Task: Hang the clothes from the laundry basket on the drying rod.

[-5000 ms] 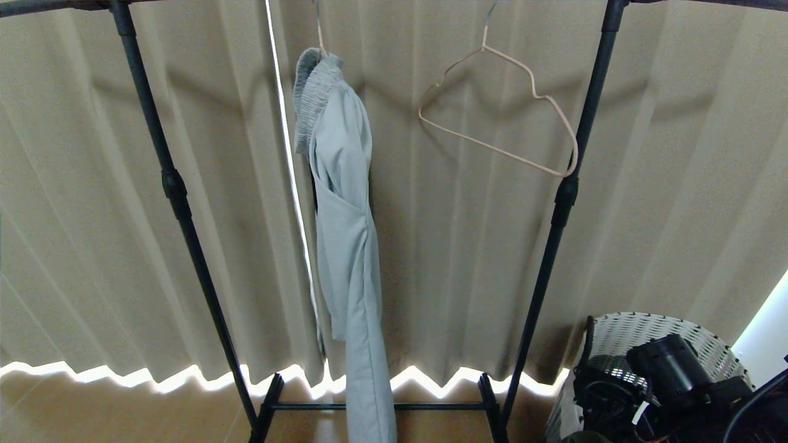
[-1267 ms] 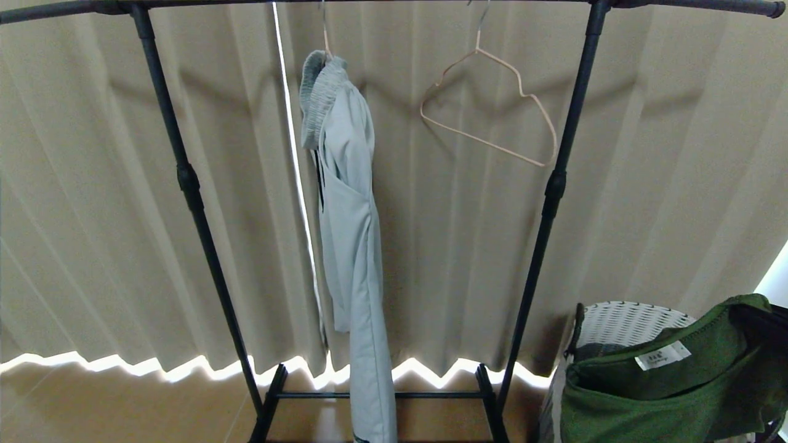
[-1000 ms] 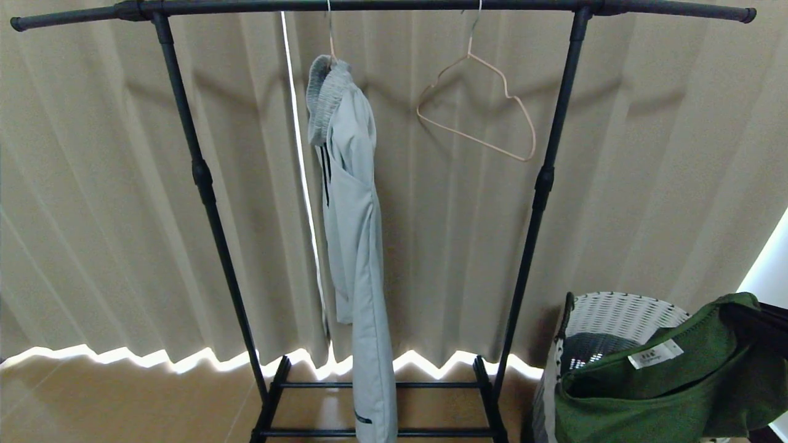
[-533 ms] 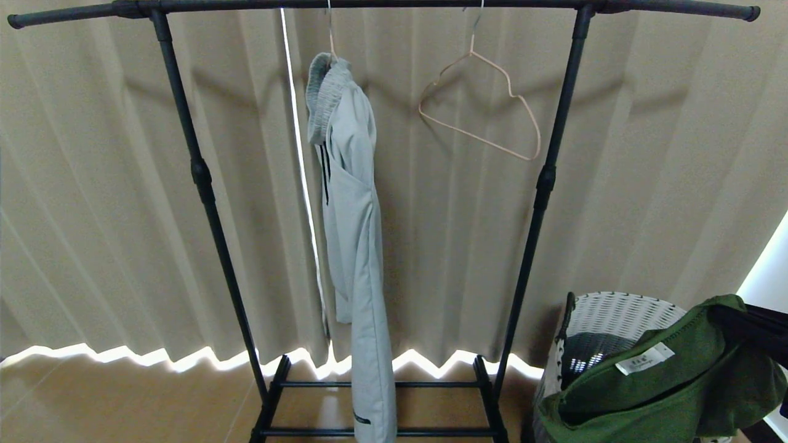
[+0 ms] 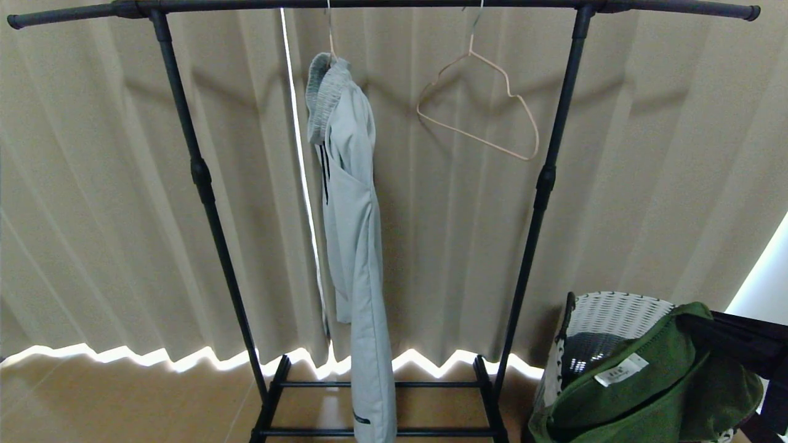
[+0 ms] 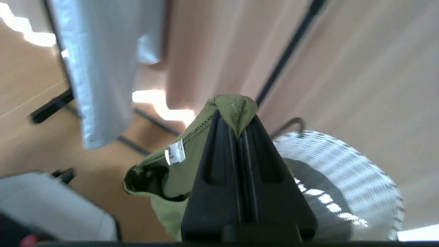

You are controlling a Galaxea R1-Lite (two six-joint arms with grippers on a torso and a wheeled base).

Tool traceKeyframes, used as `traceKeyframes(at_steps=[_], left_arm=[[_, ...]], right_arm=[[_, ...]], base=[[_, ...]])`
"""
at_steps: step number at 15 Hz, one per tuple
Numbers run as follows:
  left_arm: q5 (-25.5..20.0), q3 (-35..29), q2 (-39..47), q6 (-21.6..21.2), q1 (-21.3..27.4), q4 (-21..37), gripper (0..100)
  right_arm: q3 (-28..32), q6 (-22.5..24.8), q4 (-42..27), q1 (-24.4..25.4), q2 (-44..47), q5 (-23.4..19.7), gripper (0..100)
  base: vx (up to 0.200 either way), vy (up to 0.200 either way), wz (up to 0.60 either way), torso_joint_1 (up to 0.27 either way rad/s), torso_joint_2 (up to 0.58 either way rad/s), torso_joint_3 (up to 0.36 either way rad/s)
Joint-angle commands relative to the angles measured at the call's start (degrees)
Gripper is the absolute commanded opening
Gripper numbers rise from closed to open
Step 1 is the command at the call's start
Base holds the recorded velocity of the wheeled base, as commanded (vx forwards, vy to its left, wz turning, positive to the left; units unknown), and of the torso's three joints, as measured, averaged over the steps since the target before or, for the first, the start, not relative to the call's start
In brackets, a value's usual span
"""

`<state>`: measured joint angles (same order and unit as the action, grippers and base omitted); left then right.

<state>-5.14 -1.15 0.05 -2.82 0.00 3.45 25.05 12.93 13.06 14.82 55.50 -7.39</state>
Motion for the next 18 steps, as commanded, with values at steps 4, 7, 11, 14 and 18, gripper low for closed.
traceKeyframes(at_steps=[4, 7, 11, 14, 18], left_arm=[[0.66, 0.09, 0.13, -2.90, 0.00, -0.02, 100], [0.40, 0.09, 0.04, -3.60, 0.00, -0.11, 100], [-3.21, -0.17, 0.04, -6.41, 0.00, -3.36, 100], [-9.01, -2.72, 0.21, -9.66, 0.00, -3.89, 100], [-18.41, -11.16, 13.13, -8.87, 0.44, -3.98, 100]], right_arm=[[-0.27, -0.01, 1.97, 3.28, 3.12, 0.00, 0], [-0.53, -0.01, 1.89, 3.28, 2.94, 0.00, 0], [-0.53, -0.01, 1.97, 4.51, 3.91, -0.08, 0], [0.26, -0.01, 2.06, 6.80, 4.61, -0.08, 0], [2.90, -0.10, 3.64, 8.82, 6.28, -0.26, 0]], base=[[0.000, 0.000, 0.00, 0.000, 0.00, 0.000], [0.000, 0.000, 0.00, 0.000, 0.00, 0.000], [0.000, 0.000, 0.00, 0.000, 0.00, 0.000], [0.000, 0.000, 0.00, 0.000, 0.00, 0.000], [0.000, 0.000, 0.00, 0.000, 0.00, 0.000]])
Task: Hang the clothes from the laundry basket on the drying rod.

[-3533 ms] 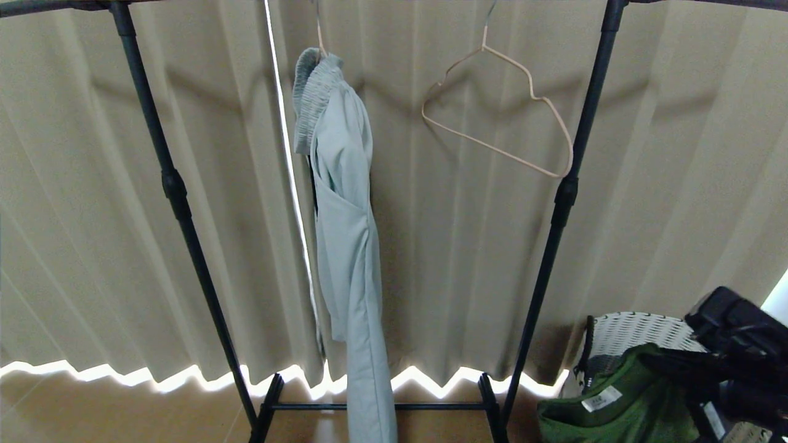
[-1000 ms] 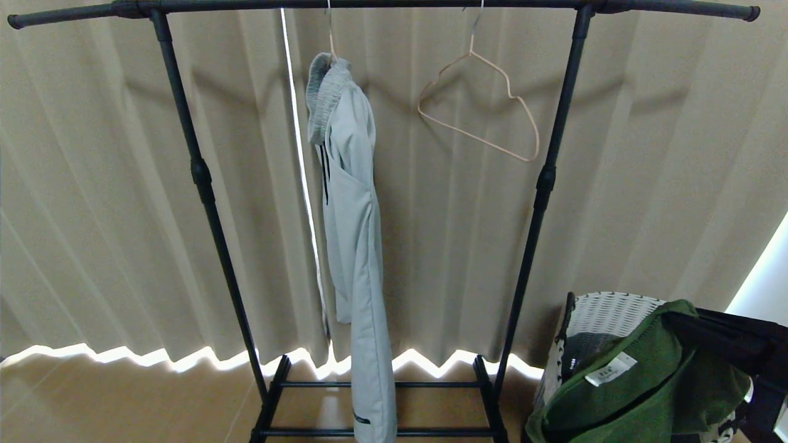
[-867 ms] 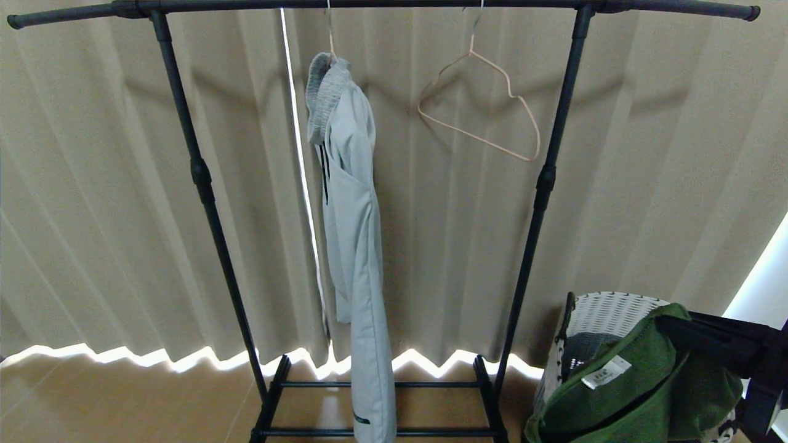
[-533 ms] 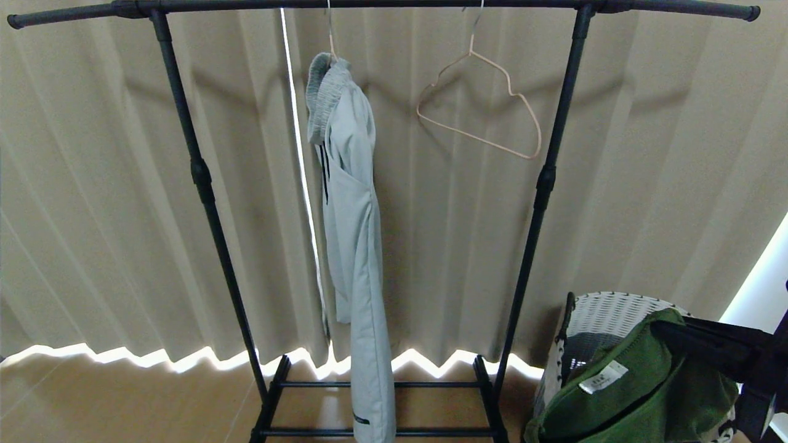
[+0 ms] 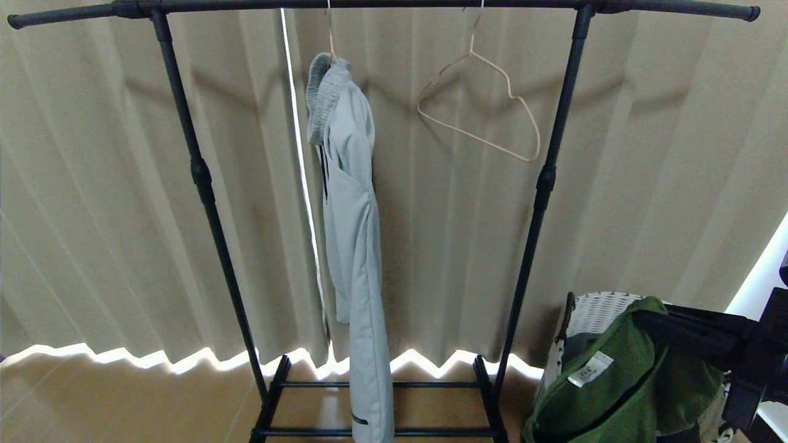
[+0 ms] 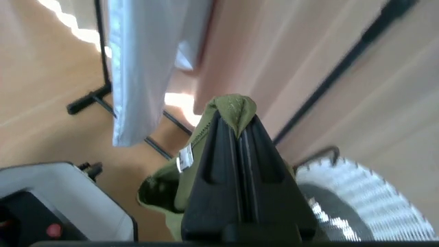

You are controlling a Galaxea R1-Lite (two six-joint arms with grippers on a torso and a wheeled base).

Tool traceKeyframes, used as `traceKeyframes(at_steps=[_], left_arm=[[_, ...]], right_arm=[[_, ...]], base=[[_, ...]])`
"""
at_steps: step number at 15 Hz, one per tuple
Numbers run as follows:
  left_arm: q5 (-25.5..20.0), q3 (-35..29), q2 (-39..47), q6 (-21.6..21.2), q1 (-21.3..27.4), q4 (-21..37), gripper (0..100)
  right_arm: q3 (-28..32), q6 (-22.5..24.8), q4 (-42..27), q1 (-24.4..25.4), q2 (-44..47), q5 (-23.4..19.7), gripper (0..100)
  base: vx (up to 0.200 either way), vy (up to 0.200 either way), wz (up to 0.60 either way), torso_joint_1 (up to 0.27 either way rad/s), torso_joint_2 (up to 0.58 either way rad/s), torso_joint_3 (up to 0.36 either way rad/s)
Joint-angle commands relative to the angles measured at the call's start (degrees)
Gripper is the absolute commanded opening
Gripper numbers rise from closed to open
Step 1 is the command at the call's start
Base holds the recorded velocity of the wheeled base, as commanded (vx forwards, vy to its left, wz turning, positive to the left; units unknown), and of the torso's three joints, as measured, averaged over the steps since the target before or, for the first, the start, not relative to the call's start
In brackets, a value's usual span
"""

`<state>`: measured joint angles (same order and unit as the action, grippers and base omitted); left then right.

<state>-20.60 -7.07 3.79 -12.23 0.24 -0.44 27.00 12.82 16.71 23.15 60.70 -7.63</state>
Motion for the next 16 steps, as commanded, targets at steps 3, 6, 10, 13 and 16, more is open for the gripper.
traceKeyframes(at_steps=[3, 6, 10, 13, 16], left_arm=[[-3.83, -13.32, 24.25, 4.84, 2.31, -0.62, 100], [-3.74, -19.65, 41.56, 4.23, 9.42, -1.76, 100], [0.12, -23.69, 58.52, 3.35, 23.40, -8.88, 100], [3.90, -23.16, 68.81, 3.97, 31.13, -16.44, 100], [9.18, -19.74, 77.42, 8.27, 45.99, -25.66, 100]], right_arm=[[2.35, -0.26, 0.86, 2.34, 2.58, -0.02, 0], [3.41, -0.26, 6.05, 5.33, 5.22, -0.28, 0], [6.75, -2.80, 10.36, 8.05, 9.53, -6.34, 0], [7.98, -5.53, 15.89, 10.69, 11.81, -8.10, 0], [9.30, -9.40, 18.27, 16.05, 12.16, -8.19, 0]], base=[[0.000, 0.000, 0.00, 0.000, 0.00, 0.000], [0.000, 0.000, 0.00, 0.000, 0.00, 0.000], [0.000, 0.000, 0.00, 0.000, 0.00, 0.000], [0.000, 0.000, 0.00, 0.000, 0.00, 0.000], [0.000, 0.000, 0.00, 0.000, 0.00, 0.000]])
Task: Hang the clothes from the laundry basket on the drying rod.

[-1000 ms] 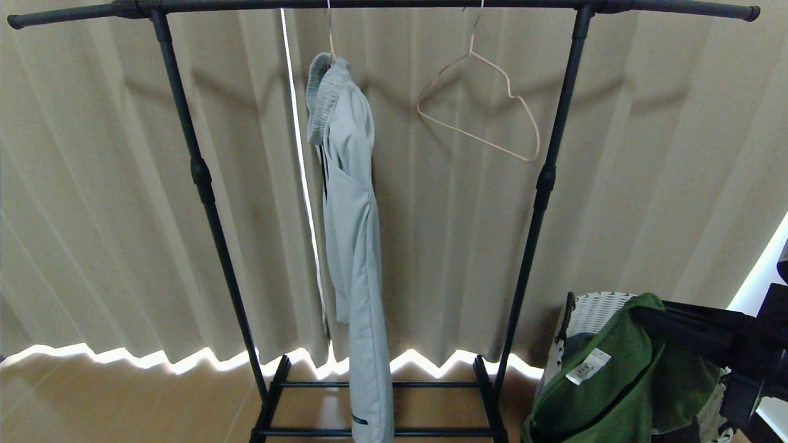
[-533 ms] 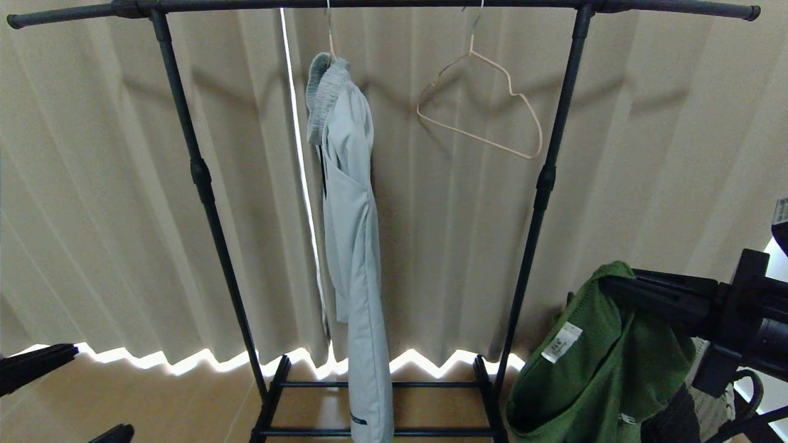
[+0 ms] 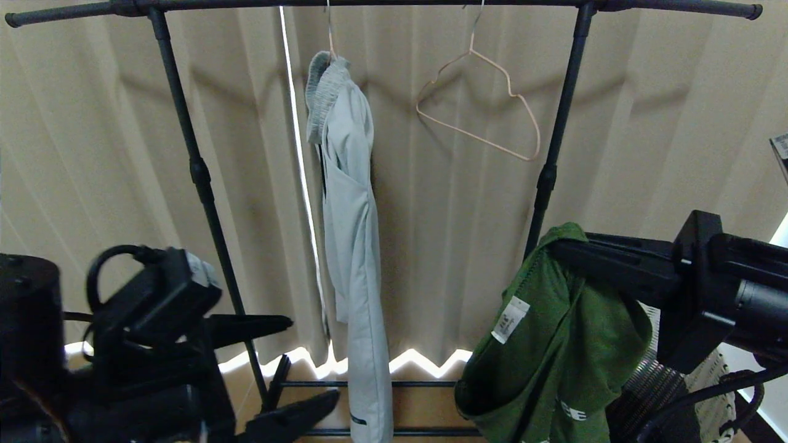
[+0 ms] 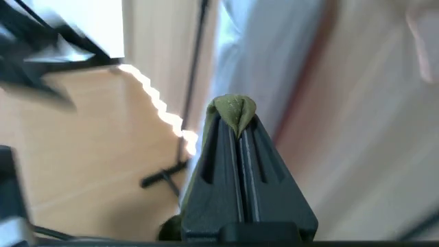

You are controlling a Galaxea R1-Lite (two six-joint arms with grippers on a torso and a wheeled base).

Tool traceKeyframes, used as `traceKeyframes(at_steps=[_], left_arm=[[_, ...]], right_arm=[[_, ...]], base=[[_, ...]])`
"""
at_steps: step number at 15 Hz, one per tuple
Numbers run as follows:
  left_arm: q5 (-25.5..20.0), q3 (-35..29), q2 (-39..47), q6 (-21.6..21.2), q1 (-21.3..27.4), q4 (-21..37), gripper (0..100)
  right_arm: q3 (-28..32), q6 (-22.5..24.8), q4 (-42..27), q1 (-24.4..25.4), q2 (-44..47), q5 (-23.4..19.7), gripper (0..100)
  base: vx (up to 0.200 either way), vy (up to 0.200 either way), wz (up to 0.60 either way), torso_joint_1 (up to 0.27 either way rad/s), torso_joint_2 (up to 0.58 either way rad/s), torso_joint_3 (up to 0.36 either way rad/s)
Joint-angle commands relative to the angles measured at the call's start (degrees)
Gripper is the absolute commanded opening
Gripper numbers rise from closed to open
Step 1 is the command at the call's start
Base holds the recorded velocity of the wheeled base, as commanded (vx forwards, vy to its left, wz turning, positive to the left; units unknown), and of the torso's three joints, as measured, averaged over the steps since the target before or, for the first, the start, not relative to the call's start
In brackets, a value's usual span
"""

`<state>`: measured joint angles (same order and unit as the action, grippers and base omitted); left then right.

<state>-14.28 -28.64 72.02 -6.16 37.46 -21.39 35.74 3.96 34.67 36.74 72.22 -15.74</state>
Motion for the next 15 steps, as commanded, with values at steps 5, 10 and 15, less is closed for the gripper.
traceKeyframes(at_steps=[5, 10, 15], left_arm=[[6.89, -2.21, 21.76, 6.77, 14.04, -18.51, 100], [9.53, -5.11, 30.90, 7.21, 15.36, -25.19, 100], [18.76, -5.55, 35.73, 7.12, 15.62, -27.12, 100]], right_arm=[[-0.24, -0.71, 0.31, 2.72, 0.29, -0.08, 0], [-0.41, -0.71, 0.22, 2.72, -0.50, -0.08, 0], [-0.94, -0.89, 0.31, 3.51, -1.38, -0.08, 0]], base=[[0.000, 0.000, 0.00, 0.000, 0.00, 0.000], [0.000, 0.000, 0.00, 0.000, 0.00, 0.000], [0.000, 0.000, 0.00, 0.000, 0.00, 0.000]])
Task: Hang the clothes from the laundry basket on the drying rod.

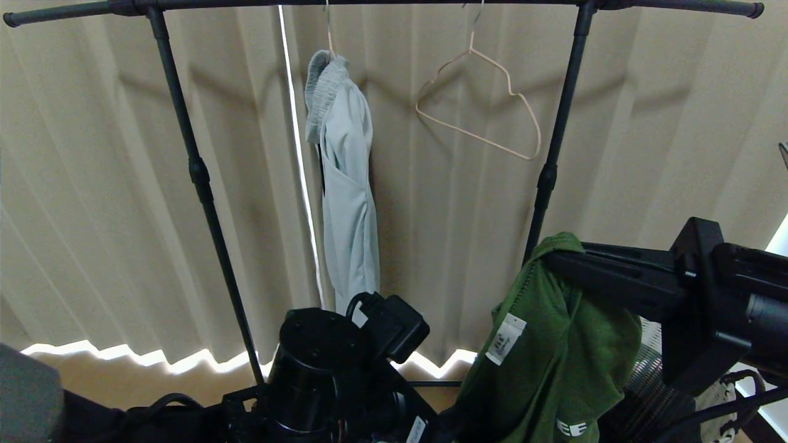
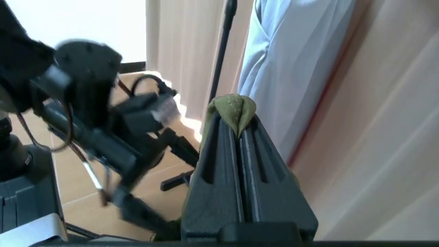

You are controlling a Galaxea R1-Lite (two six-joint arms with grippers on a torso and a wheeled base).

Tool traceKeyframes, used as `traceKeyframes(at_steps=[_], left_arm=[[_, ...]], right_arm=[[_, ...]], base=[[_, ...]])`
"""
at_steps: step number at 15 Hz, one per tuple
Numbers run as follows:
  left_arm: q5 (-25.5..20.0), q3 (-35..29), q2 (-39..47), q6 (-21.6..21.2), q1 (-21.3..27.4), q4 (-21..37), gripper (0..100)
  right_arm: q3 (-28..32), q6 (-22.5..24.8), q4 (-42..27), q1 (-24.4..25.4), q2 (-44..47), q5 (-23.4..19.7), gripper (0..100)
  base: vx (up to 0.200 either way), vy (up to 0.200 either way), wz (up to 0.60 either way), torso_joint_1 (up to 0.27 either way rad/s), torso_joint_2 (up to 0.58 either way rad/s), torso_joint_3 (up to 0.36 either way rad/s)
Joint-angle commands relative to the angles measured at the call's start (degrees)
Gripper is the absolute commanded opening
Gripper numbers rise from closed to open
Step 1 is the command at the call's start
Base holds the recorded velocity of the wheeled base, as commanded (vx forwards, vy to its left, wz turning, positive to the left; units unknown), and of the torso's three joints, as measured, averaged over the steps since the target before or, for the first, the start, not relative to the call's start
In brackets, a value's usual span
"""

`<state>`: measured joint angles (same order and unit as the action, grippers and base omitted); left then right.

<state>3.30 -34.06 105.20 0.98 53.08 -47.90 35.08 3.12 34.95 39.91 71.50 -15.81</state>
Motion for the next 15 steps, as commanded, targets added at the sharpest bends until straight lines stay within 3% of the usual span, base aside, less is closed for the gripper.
traceKeyframes(at_steps=[1, 9, 10, 13, 15], left_arm=[[1.79, -0.22, 3.16, -0.01, 0.01, -1.50, 100], [1.97, 0.05, 5.71, -0.36, 0.01, -3.52, 100], [1.88, 0.05, 5.71, -0.36, 0.01, -3.52, 0], [1.79, -0.22, 5.71, -0.71, -0.08, -4.31, 0], [1.88, 2.42, 5.54, -2.38, -0.17, -9.14, 0]], right_arm=[[-0.37, 0.04, 0.03, 0.61, -0.83, -0.01, 0], [-0.63, 0.04, 0.82, 1.22, -1.01, -0.10, 0], [-0.63, 0.04, 0.82, 1.22, -1.01, -0.10, 0], [-0.63, 0.04, 0.82, 1.13, -1.01, -0.01, 0], [-0.54, 0.04, 0.82, 1.13, -0.83, -0.01, 0]], base=[[0.000, 0.000, 0.00, 0.000, 0.00, 0.000], [0.000, 0.000, 0.00, 0.000, 0.00, 0.000], [0.000, 0.000, 0.00, 0.000, 0.00, 0.000], [0.000, 0.000, 0.00, 0.000, 0.00, 0.000], [0.000, 0.000, 0.00, 0.000, 0.00, 0.000]])
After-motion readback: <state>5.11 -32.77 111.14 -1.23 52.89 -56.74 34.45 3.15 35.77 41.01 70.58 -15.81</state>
